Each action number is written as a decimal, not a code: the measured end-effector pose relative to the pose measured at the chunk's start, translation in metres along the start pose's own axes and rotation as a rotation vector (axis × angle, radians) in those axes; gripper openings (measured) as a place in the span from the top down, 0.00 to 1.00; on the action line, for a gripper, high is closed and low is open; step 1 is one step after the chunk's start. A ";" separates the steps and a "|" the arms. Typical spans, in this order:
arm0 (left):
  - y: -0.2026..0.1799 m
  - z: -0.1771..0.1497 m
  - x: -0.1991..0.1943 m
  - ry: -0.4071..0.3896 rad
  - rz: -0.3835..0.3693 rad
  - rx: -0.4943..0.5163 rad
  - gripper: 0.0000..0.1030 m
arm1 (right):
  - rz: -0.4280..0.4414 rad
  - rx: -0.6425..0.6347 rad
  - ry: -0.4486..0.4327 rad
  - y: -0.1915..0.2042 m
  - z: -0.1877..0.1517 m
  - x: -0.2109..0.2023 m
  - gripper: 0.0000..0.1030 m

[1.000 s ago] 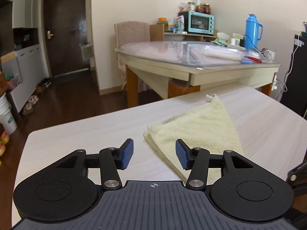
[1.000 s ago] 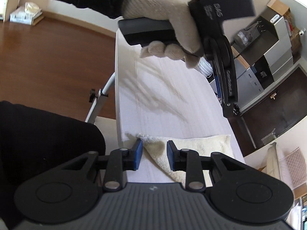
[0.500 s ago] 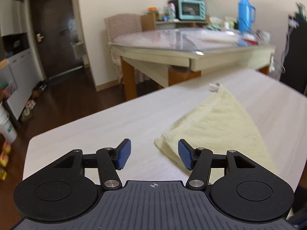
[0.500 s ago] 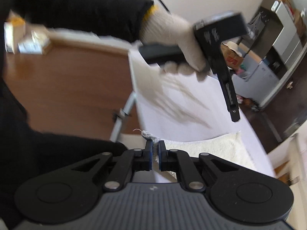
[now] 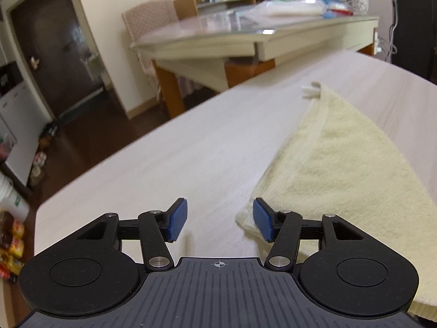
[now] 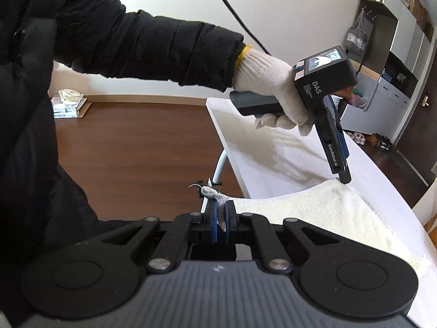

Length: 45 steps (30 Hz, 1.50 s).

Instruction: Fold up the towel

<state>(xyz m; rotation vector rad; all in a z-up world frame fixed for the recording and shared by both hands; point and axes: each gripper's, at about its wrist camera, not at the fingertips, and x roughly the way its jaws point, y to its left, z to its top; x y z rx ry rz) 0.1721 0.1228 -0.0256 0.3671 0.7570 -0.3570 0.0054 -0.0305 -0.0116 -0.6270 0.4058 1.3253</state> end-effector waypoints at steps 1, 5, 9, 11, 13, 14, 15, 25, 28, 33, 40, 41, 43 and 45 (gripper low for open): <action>-0.001 0.001 0.000 0.009 0.003 0.002 0.42 | 0.003 0.001 0.001 0.001 0.000 0.002 0.93; -0.003 0.004 0.002 0.037 0.016 0.005 0.42 | 0.015 0.007 -0.001 0.009 0.004 -0.001 0.93; -0.002 0.009 0.004 0.075 0.018 -0.014 0.42 | 0.057 0.038 -0.027 0.004 0.000 -0.003 0.93; 0.001 0.014 0.006 0.105 0.013 -0.034 0.41 | 0.085 0.085 -0.063 -0.007 0.001 -0.007 0.93; 0.004 0.019 0.009 0.135 0.008 -0.052 0.41 | 0.119 0.173 -0.128 -0.031 -0.001 -0.022 0.93; 0.005 0.021 0.010 0.145 0.006 -0.057 0.40 | 0.135 0.223 -0.166 -0.045 -0.003 -0.032 0.93; 0.006 0.023 0.012 0.160 0.002 -0.064 0.40 | 0.143 0.263 -0.198 -0.059 -0.005 -0.041 0.93; 0.030 0.034 0.028 0.279 -0.065 -0.189 0.32 | 0.214 0.601 -0.351 -0.195 -0.064 -0.072 0.93; 0.034 0.034 0.031 0.298 -0.071 -0.232 0.32 | 0.218 0.702 -0.359 -0.232 -0.091 -0.067 0.93; 0.029 0.035 0.027 0.307 -0.034 -0.251 0.32 | 0.205 0.851 -0.353 -0.266 -0.135 -0.055 0.93; 0.028 0.034 0.024 0.316 -0.010 -0.290 0.32 | 0.164 0.984 -0.300 -0.286 -0.176 -0.052 0.93; 0.028 0.033 0.023 0.314 -0.009 -0.297 0.32 | 0.154 0.993 -0.293 -0.286 -0.180 -0.053 0.93; 0.029 0.030 0.021 0.305 -0.003 -0.322 0.32 | 0.144 1.007 -0.282 -0.286 -0.185 -0.056 0.93; 0.029 0.026 0.018 0.294 0.004 -0.344 0.32 | 0.131 1.019 -0.276 -0.287 -0.188 -0.059 0.93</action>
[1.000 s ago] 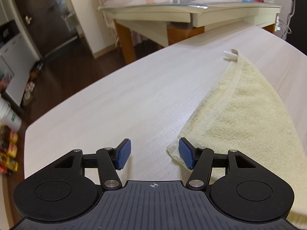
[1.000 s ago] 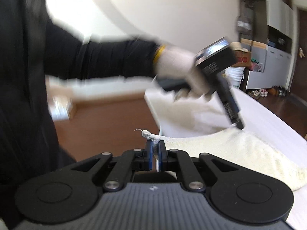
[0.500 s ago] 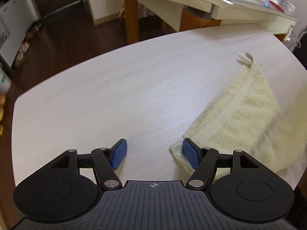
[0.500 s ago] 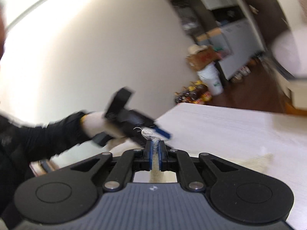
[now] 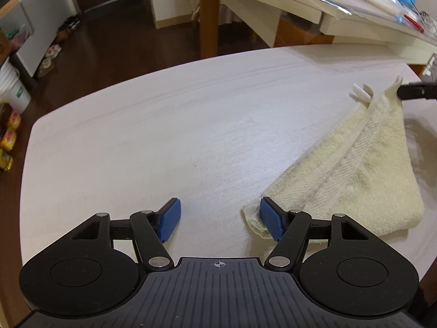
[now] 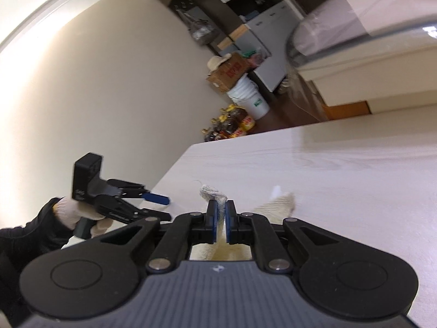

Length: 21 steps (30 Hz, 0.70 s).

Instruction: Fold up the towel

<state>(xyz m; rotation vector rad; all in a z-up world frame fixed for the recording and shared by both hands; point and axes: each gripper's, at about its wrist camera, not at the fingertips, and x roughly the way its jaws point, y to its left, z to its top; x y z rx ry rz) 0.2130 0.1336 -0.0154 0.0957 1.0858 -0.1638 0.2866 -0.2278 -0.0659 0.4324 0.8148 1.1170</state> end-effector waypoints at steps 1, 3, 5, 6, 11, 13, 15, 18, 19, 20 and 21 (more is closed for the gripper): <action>0.000 -0.001 0.000 -0.005 0.000 -0.009 0.32 | -0.008 0.008 -0.008 -0.001 -0.001 -0.002 0.93; 0.002 -0.003 -0.001 -0.017 -0.002 -0.031 0.34 | -0.023 0.023 -0.020 -0.004 0.002 -0.005 0.93; 0.002 -0.005 -0.004 -0.031 -0.003 -0.042 0.38 | -0.050 0.042 -0.022 -0.006 0.006 -0.004 0.93; 0.001 -0.007 -0.007 -0.047 0.002 -0.040 0.38 | -0.056 0.044 -0.020 -0.006 0.007 -0.001 0.93; 0.002 -0.010 -0.024 -0.107 0.007 -0.053 0.40 | -0.078 0.024 0.002 0.001 0.006 -0.002 0.83; 0.003 -0.011 -0.031 -0.126 0.009 -0.062 0.40 | -0.090 0.003 0.009 0.005 0.006 0.000 0.83; 0.001 -0.012 -0.033 -0.136 0.012 -0.059 0.39 | -0.094 -0.004 0.012 0.007 0.007 0.005 0.83; -0.001 -0.015 -0.035 -0.149 0.020 -0.054 0.39 | -0.113 -0.013 0.028 0.010 0.009 0.016 0.75; -0.002 -0.016 -0.035 -0.151 0.020 -0.055 0.39 | -0.123 -0.017 0.037 0.011 0.009 0.021 0.74; -0.002 -0.017 -0.035 -0.153 0.018 -0.056 0.39 | -0.138 -0.020 0.045 0.013 0.009 0.026 0.74; -0.002 -0.018 -0.035 -0.157 0.020 -0.058 0.39 | -0.148 -0.025 0.049 0.013 0.009 0.030 0.75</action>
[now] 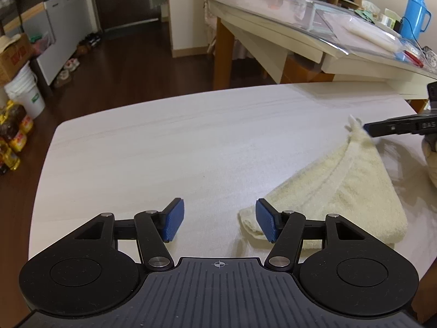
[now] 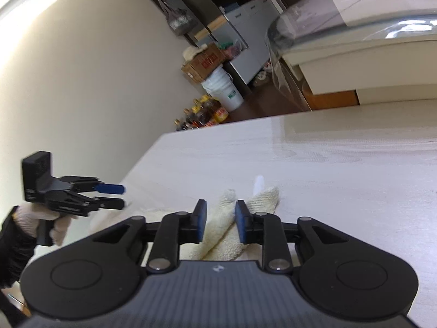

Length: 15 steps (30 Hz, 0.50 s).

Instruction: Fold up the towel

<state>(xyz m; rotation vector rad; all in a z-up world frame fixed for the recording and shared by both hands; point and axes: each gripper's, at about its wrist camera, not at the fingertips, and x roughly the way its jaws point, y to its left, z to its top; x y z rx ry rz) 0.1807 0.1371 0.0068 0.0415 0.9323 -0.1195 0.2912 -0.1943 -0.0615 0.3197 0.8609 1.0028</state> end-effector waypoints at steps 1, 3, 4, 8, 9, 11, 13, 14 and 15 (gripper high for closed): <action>0.000 -0.001 0.000 -0.002 0.003 0.000 0.39 | -0.019 -0.012 0.004 0.003 0.000 0.003 0.77; 0.003 -0.003 -0.001 -0.013 0.013 -0.011 0.39 | -0.034 -0.035 0.002 0.011 0.000 0.003 0.92; 0.005 -0.004 -0.001 -0.017 0.015 -0.019 0.39 | -0.031 -0.043 -0.006 0.015 0.000 0.001 0.92; 0.012 -0.006 -0.003 -0.039 0.024 -0.043 0.39 | 0.033 -0.082 -0.112 0.040 0.003 -0.018 0.93; 0.012 -0.007 -0.003 -0.043 0.022 -0.047 0.39 | 0.039 -0.086 -0.146 0.042 0.005 -0.023 0.93; 0.010 -0.008 -0.002 -0.049 0.013 -0.046 0.39 | 0.031 -0.087 -0.211 0.044 0.008 -0.034 0.93; 0.004 -0.009 -0.001 -0.058 -0.014 -0.029 0.39 | -0.004 -0.053 -0.238 0.034 0.009 -0.040 0.94; 0.001 -0.010 -0.001 -0.061 -0.026 -0.021 0.39 | -0.016 -0.044 -0.238 0.031 0.008 -0.040 0.94; -0.003 -0.010 -0.001 -0.066 -0.036 -0.010 0.39 | -0.051 -0.025 -0.236 0.023 0.007 -0.040 0.94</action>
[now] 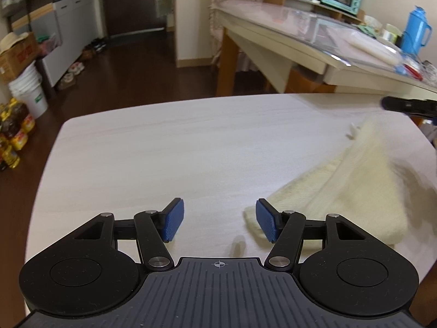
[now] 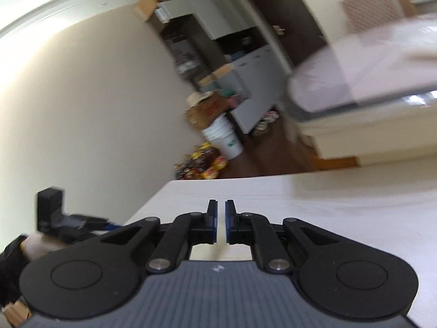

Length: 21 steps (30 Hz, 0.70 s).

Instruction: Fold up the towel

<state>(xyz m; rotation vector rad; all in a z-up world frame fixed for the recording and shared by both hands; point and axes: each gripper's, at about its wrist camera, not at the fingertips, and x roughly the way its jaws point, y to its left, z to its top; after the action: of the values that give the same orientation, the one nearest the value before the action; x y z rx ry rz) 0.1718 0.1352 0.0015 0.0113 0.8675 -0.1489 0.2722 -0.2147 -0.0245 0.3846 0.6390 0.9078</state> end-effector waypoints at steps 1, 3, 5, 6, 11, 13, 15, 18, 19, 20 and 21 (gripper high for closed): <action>-0.004 0.000 0.000 -0.005 -0.010 0.011 0.38 | -0.037 0.006 0.010 -0.006 -0.002 0.001 0.94; -0.008 -0.001 0.000 -0.011 -0.019 0.027 0.38 | -0.064 0.027 0.031 -0.015 -0.006 0.003 0.93; -0.011 -0.001 0.000 -0.014 -0.029 0.031 0.38 | -0.047 0.056 0.059 -0.019 -0.011 0.005 0.88; -0.011 -0.001 -0.001 -0.015 -0.032 0.030 0.38 | -0.034 0.063 0.073 -0.019 -0.014 0.007 0.84; -0.010 -0.005 0.003 -0.001 -0.032 0.021 0.38 | -0.032 0.012 0.155 -0.008 -0.021 0.024 0.79; -0.012 -0.008 0.005 0.008 -0.035 0.024 0.38 | -0.052 0.001 0.178 -0.006 -0.022 0.032 0.78; -0.012 -0.011 0.004 0.015 -0.037 0.023 0.38 | -0.060 0.002 0.186 -0.006 -0.023 0.035 0.74; -0.010 -0.014 0.004 0.017 -0.034 0.013 0.38 | -0.051 0.000 0.194 -0.003 -0.022 0.041 0.72; -0.009 -0.014 0.003 0.015 -0.031 0.010 0.38 | -0.053 -0.006 0.194 -0.002 -0.021 0.041 0.76; -0.008 -0.015 0.002 0.009 -0.029 0.006 0.38 | -0.058 -0.019 0.190 0.001 -0.021 0.040 0.92; -0.007 -0.015 0.001 0.002 -0.026 0.000 0.38 | -0.058 -0.033 0.181 0.005 -0.020 0.038 0.94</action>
<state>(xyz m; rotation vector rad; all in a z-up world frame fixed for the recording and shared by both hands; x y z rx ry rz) 0.1601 0.1289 -0.0080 0.0003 0.8703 -0.1733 0.2729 -0.1800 -0.0498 0.2551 0.7959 0.9030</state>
